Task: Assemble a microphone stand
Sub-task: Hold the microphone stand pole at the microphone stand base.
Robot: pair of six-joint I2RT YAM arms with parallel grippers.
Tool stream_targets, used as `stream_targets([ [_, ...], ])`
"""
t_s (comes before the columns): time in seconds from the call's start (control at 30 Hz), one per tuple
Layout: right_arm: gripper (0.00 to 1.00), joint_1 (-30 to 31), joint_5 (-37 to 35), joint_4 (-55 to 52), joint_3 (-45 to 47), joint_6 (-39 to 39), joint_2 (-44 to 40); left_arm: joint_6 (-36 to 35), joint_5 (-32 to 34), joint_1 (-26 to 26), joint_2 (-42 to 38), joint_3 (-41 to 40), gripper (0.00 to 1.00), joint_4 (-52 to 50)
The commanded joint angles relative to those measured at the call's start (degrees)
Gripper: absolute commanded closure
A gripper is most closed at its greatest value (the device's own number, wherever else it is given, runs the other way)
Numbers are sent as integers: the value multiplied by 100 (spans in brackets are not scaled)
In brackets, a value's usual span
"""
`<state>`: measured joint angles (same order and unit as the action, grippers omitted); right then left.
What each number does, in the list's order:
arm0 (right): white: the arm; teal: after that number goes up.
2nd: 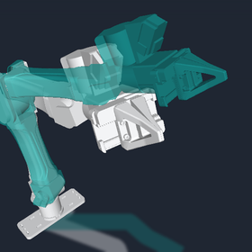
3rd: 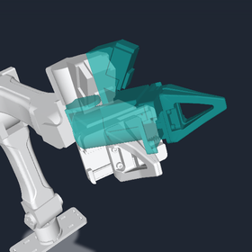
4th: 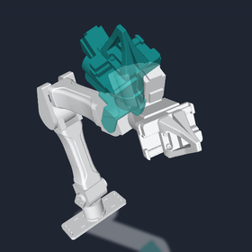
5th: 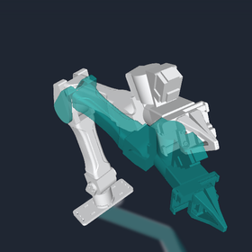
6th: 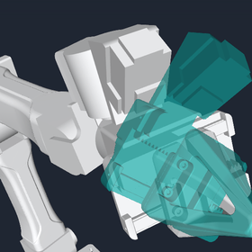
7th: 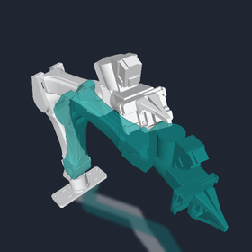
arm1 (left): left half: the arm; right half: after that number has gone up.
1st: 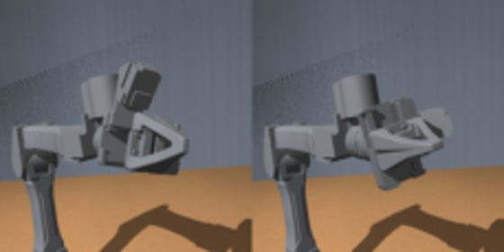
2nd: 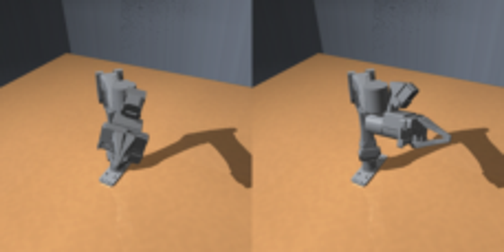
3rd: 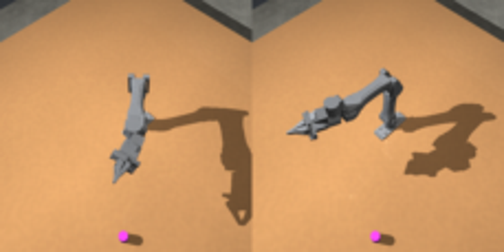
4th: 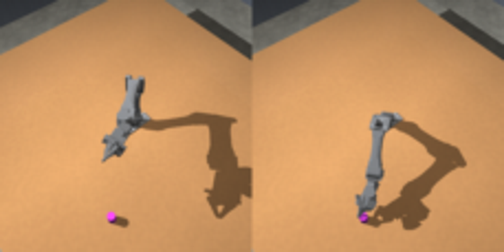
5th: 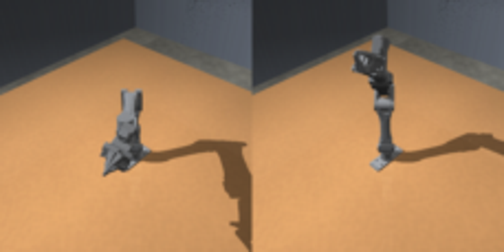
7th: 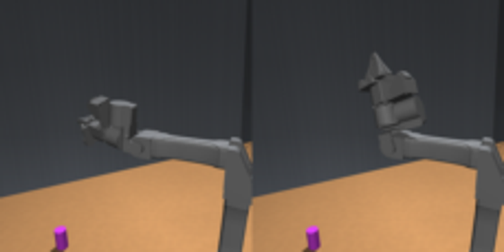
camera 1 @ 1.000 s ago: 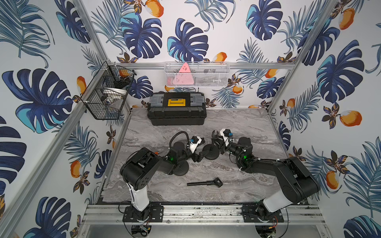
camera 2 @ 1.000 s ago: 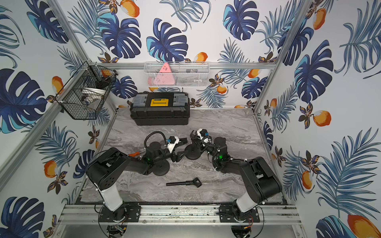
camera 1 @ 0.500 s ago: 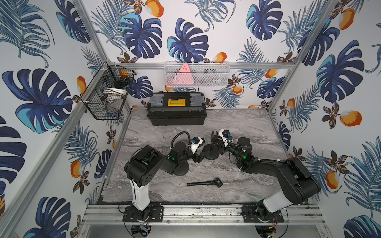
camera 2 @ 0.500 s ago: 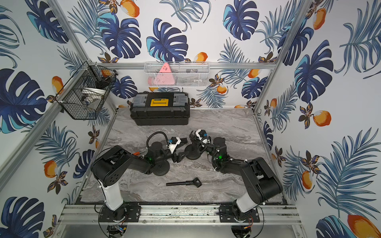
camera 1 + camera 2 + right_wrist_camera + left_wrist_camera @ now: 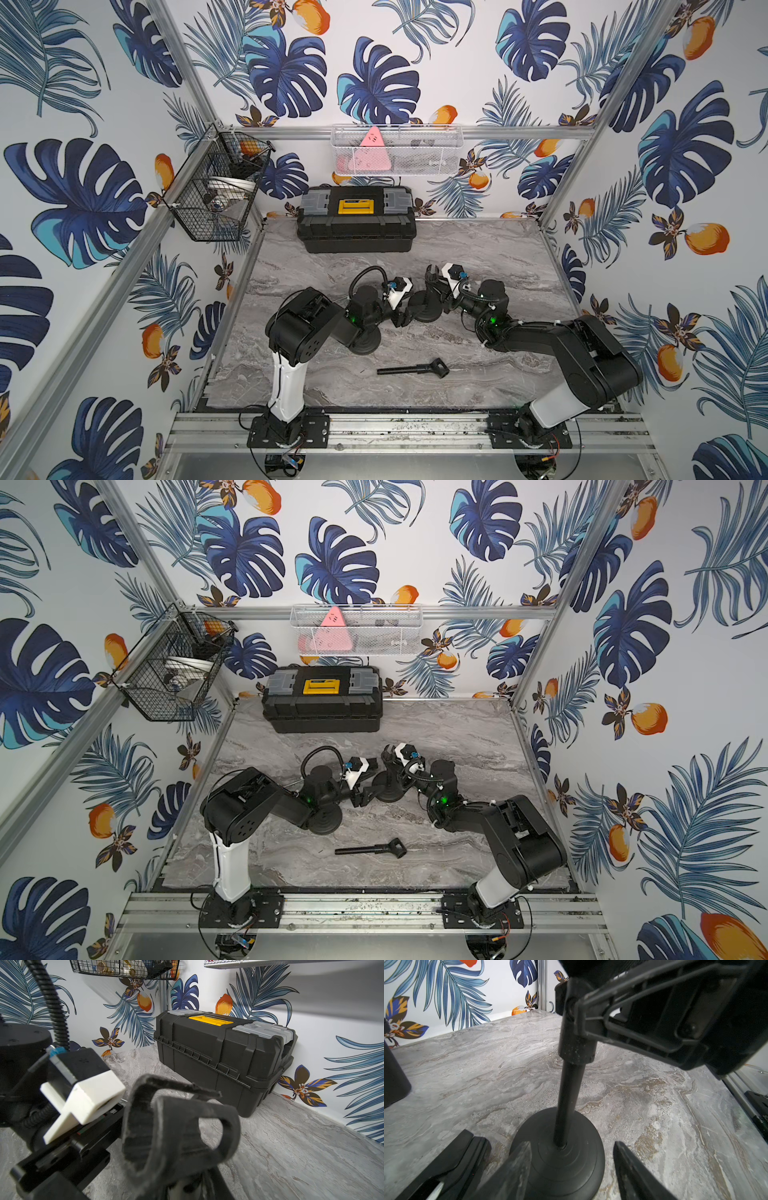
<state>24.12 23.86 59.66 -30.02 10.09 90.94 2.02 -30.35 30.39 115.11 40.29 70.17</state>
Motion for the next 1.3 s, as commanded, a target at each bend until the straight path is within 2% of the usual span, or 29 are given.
stream_targets([
  [0.0, 96, 9, 14, -507, 31, -6, -28, 172, -77, -5, 189, 102, 36, 874],
  [0.2, 95, 8, 65, -469, 49, -50, -24, 228, -32, -3, 496, 427, 38, 892],
  [0.5, 95, 6, 163, -438, 8, -89, 34, 312, -260, 46, 842, 775, 47, 928],
  [0.7, 95, 5, 198, -400, 23, -136, 21, 172, -185, 142, 886, 1016, 50, 587],
  [1.07, 93, 5, 172, -400, 31, -139, 21, 211, -129, 151, 937, 1156, 71, 465],
  [1.17, 85, 5, 150, -412, 31, -146, 8, 211, -103, 152, 938, 1165, 77, 438],
  [1.23, 69, 5, 96, -396, 46, -171, -6, 203, -116, 151, 938, 1177, 81, 398],
  [1.27, 57, 5, 68, -393, 49, -193, -14, 186, -129, 151, 926, 1186, 82, 375],
])
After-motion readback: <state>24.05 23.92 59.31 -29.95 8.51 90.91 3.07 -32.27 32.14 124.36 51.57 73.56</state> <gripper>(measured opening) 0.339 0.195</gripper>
